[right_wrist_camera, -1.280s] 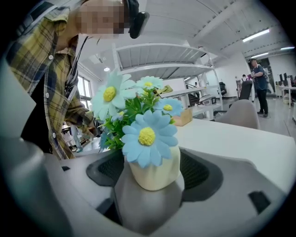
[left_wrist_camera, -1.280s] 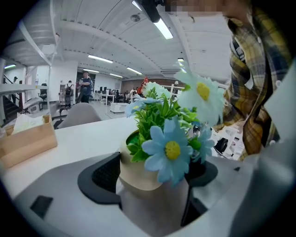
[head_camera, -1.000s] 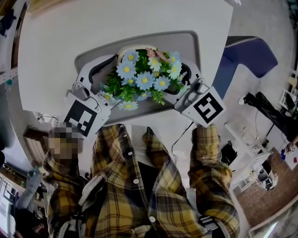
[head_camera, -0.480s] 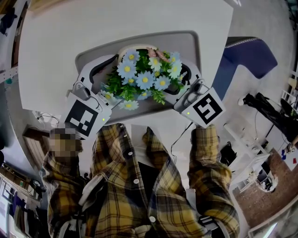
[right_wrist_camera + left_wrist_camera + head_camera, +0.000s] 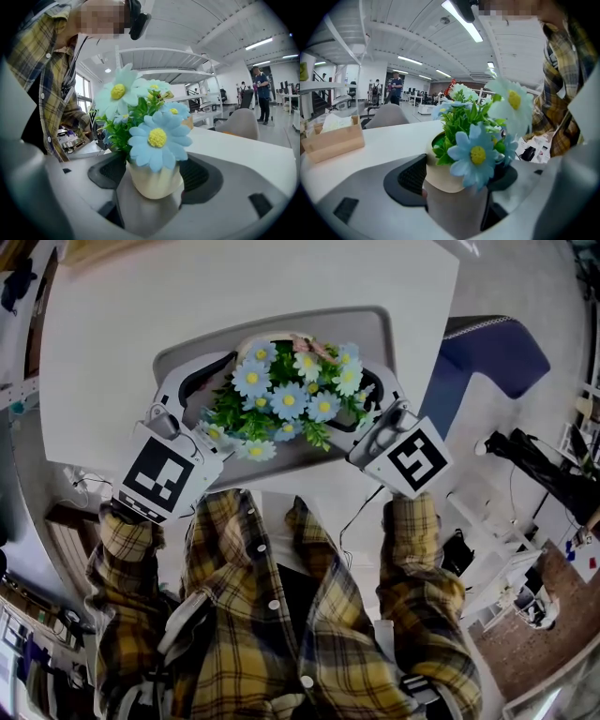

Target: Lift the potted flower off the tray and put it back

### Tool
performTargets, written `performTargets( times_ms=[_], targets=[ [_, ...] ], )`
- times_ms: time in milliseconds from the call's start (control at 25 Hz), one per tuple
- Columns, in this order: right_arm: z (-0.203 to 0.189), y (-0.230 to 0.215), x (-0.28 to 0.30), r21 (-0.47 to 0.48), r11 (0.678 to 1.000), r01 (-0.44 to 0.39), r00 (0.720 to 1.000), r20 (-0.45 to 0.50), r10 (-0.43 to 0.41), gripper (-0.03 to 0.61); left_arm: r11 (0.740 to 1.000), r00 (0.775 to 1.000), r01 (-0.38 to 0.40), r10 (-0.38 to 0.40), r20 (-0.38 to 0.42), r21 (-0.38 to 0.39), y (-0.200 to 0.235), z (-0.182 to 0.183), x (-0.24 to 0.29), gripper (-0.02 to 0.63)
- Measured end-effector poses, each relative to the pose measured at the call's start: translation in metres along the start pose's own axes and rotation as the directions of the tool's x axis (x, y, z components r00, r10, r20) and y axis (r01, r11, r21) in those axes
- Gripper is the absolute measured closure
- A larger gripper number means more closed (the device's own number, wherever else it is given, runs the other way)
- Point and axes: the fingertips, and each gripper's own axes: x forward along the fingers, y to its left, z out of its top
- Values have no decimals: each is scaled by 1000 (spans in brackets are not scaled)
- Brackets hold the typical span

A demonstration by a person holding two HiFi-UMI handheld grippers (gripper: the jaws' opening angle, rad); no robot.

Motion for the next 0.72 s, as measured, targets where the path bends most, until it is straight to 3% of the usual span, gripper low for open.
performTargets(
  times_ms=[720],
  targets=[
    [18,-2,-7,-57,998,1,1000,28,1,225,999,998,-20,23,50,-44,0,16,-3,256]
  ],
)
